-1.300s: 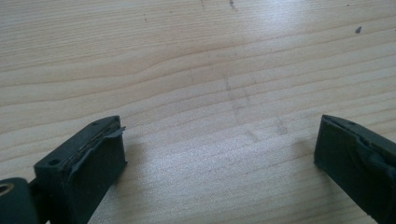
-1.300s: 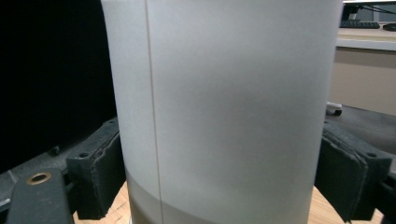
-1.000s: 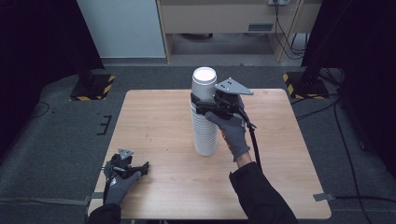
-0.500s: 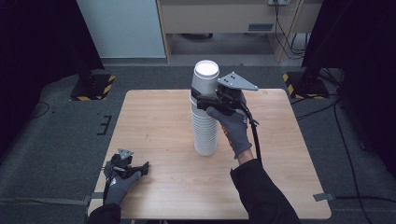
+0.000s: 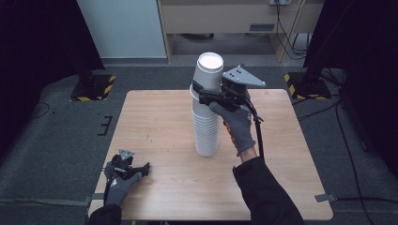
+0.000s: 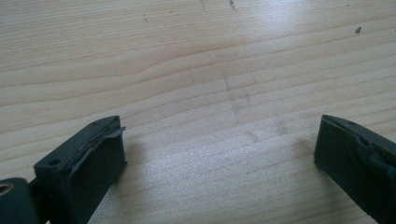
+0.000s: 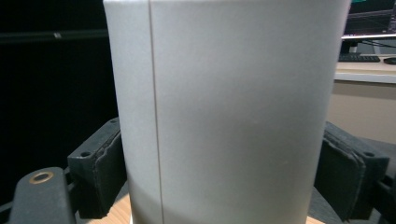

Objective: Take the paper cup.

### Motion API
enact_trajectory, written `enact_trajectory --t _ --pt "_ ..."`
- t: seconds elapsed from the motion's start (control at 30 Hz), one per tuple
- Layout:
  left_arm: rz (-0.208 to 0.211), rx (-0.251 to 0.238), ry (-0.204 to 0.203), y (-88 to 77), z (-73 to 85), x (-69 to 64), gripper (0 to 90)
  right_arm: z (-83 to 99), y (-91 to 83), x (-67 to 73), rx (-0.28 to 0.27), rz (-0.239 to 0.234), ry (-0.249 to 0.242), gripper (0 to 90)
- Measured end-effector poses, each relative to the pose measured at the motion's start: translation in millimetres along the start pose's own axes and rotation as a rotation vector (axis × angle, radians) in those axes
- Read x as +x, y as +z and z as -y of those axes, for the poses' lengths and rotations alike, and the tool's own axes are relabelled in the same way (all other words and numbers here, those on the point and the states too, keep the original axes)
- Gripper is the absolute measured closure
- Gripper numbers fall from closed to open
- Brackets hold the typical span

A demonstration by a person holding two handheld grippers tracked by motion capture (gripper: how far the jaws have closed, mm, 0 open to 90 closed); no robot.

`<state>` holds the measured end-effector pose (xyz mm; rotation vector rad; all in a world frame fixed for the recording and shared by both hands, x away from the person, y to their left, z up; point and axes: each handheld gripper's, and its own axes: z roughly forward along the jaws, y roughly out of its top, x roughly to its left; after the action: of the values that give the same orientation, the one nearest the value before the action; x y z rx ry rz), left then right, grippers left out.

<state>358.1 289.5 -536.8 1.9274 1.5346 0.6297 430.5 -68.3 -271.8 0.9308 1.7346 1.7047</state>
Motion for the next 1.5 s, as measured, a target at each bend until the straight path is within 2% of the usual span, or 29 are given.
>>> enact_trajectory --t 0.43,0.63,0.77,0.97,1.17,1.27,1.33,1.37,1.5 --pt "0.000 0.000 0.000 0.0 0.0 0.0 1.0 -9.5 -12.5 -7.0 -0.063 -0.019 0.041 14.9" --pt "0.000 0.000 0.000 0.0 0.0 0.0 1.0 -17.8 -20.2 -6.3 -0.086 -0.033 0.044 14.9" --pt "0.000 -0.001 -0.001 0.0 0.0 -0.1 1.0 -21.8 -25.4 -7.8 -0.090 -0.023 0.037 14.9" --pt "0.000 0.000 0.000 0.0 0.0 0.0 0.9 -26.6 -40.6 -17.0 -0.106 -0.004 0.054 14.8" --pt "0.000 0.000 0.000 0.0 0.0 -0.1 1.0 -23.3 -56.4 -25.4 -0.110 0.016 0.067 14.8" --pt "0.000 0.000 0.000 0.0 0.0 -0.1 1.0 -18.4 -70.7 -31.5 -0.113 0.030 0.076 14.8" --pt "0.000 -0.001 -0.001 0.1 0.0 -0.1 1.0 -17.0 -73.0 -32.5 -0.112 0.032 0.077 14.8" --pt "0.000 -0.001 -0.001 0.0 0.0 -0.1 0.9 -12.6 -80.0 -34.8 -0.102 0.039 0.082 14.8" --pt "0.000 0.000 0.000 0.0 0.0 -0.1 1.0 -6.6 -88.3 -38.0 -0.093 0.048 0.084 14.7"
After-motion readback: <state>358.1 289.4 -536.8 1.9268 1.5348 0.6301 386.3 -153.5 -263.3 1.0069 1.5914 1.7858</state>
